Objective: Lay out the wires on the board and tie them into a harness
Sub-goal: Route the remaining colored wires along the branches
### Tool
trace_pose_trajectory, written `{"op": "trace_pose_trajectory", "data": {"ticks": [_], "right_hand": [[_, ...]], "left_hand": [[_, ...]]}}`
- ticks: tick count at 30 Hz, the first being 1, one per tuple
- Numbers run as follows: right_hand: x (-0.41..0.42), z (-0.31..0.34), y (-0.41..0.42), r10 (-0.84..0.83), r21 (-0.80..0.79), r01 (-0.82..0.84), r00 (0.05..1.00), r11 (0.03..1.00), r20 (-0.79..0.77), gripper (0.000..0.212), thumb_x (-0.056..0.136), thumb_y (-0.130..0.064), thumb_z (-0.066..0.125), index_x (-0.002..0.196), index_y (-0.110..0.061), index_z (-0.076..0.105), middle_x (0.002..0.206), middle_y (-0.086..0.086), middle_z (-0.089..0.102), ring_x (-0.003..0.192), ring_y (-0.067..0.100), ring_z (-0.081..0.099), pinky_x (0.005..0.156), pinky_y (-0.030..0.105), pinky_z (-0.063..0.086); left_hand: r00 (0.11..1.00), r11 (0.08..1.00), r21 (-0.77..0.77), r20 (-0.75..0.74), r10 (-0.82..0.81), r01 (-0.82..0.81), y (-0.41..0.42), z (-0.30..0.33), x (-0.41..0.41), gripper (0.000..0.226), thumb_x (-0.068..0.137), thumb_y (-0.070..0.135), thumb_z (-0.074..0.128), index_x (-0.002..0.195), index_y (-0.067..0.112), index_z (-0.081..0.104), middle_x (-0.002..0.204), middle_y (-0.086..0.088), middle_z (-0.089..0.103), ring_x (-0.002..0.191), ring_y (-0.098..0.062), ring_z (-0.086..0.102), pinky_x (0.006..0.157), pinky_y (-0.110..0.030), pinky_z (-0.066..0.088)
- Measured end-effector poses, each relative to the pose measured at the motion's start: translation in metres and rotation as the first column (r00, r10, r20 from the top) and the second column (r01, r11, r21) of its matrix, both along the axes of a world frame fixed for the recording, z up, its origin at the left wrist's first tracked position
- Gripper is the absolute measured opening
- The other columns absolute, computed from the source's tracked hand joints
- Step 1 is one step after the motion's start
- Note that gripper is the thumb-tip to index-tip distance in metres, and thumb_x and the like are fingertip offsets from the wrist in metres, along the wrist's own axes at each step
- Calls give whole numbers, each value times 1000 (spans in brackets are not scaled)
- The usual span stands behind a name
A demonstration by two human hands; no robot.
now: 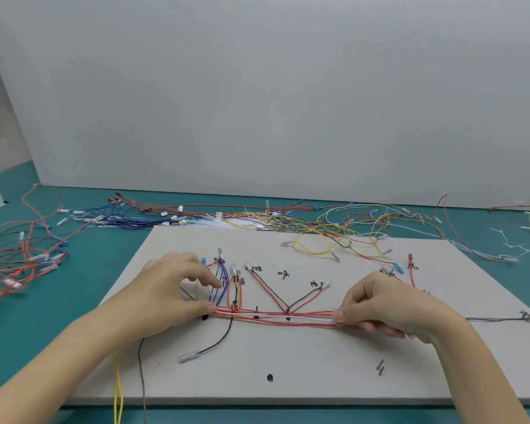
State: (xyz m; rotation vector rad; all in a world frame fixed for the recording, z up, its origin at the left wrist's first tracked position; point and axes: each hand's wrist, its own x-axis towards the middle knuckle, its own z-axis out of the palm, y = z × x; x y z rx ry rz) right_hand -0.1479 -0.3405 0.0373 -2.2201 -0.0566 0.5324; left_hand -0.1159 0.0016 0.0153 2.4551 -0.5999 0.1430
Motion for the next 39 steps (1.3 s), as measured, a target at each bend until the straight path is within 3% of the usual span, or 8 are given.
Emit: {"op": "trace_pose_trajectory", "data": {"ticks": [7,10,13,17,20,25,31,39], "right_hand": [[-1,-5,-1,-18,42,18,1000,999,-1,18,75,-32,78,76,-15,76,49,3,53,33,11,28,35,17,20],[0,-6,-2,-29,89,29,1000,996,7,9,77,-26,77,85,-21,76,51,4,54,33,11,28,35,16,20],[1,-6,-5,-7,111,7,1000,994,3,13,75,-26,77,87,-21,76,53,5,56,33,11,28,35,16,20],[0,-8,-7,24,120,-22,1000,992,-10,18,71,-28,74,86,-18,76,56,8,60,33,11,30,34,18,19],[0,-8,-11,31,159,-27,999,987,-23,6,82,-17,72,87,-16,75,59,10,62,34,10,31,33,17,19],[-1,-7,-18,7,190,-2,1000,982,-26,7,84,-14,70,89,-12,75,62,12,64,39,10,34,33,18,23],[-1,-7,-27,-84,146,88,996,985,-35,6,81,-14,72,85,-11,75,56,12,60,34,11,33,32,16,24],[-2,-7,-33,-174,148,181,983,972,-60,21,79,-17,75,94,-6,67,57,11,59,33,10,35,31,15,24]], "left_hand": [[994,990,120,-84,-68,78,-18,14,4,34,75,24,81,85,52,65,91,25,61,98,3,52,92,-27,42],[982,984,54,-96,-166,171,-32,9,-1,27,78,28,79,89,51,69,97,32,62,103,9,50,93,-19,40],[975,975,-17,-17,-222,222,-52,1,-5,19,84,35,72,101,44,72,103,32,63,108,8,47,95,-21,38],[952,952,142,109,-287,271,-81,-8,-6,24,93,45,58,114,39,69,116,25,58,112,1,36,99,-24,31],[930,930,207,148,-337,304,-93,-14,-8,24,93,48,55,107,37,72,108,20,61,106,-4,40,95,-29,35],[919,938,147,200,-340,315,-94,-19,-8,21,92,42,60,100,30,75,102,16,65,99,-4,49,91,-29,40],[935,949,83,165,-314,304,-94,-23,-9,20,91,35,63,109,30,73,107,17,69,104,-1,52,93,-23,41],[937,949,57,152,-316,310,-92,-26,-12,17,93,28,60,102,29,74,108,17,67,107,2,50,95,-21,40]]}}
